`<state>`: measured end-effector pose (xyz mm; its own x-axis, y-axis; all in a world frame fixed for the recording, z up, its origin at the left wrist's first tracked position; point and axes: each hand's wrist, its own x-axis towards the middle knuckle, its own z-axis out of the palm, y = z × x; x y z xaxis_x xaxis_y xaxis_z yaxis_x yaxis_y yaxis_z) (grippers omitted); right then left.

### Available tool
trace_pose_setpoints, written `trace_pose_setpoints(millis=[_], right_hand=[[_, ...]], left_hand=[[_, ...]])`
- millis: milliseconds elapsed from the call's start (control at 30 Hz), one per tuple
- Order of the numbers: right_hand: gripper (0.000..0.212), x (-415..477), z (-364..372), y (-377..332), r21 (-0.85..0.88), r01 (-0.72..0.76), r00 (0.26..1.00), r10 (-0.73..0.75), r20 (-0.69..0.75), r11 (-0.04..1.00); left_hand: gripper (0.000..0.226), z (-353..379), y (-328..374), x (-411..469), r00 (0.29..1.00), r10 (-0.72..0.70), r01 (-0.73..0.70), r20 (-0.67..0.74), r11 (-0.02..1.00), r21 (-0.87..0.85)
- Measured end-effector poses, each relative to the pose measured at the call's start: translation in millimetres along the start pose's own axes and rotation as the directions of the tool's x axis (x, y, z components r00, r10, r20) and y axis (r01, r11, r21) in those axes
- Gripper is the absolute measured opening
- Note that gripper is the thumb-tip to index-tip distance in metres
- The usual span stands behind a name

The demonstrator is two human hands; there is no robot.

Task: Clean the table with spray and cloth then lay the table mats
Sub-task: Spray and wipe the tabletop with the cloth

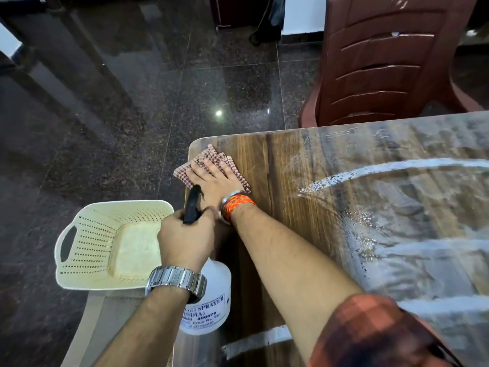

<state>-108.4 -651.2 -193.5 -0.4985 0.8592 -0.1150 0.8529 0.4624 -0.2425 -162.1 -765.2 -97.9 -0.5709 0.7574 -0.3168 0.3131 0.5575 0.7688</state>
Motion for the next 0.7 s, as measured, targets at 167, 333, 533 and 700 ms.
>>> trace_pose_setpoints(millis=[167,333,533,700], right_hand=[[0.055,27,-18,47,0.054,-0.134,0.99,0.136,-0.031,0.989],[0.059,-16,-32,148,0.082,-0.417,0.897,0.424,-0.125,0.905],[0.059,-123,-42,279,0.138,-0.768,0.611,0.78,-0.137,0.626],[0.058,-134,-41,262,0.141,-0.793,0.581,0.805,-0.118,0.593]], left_hand=[[0.034,5,0,-2,1.0,0.006,-0.005,0.012,1.0,-0.007],[0.035,6,0,1,1.0,-0.027,0.027,-0.001,1.0,-0.006],[0.036,5,-2,-2,1.0,-0.002,0.002,-0.009,1.0,-0.004],[0.039,6,-7,-5,0.999,0.044,-0.044,-0.021,0.999,0.014]])
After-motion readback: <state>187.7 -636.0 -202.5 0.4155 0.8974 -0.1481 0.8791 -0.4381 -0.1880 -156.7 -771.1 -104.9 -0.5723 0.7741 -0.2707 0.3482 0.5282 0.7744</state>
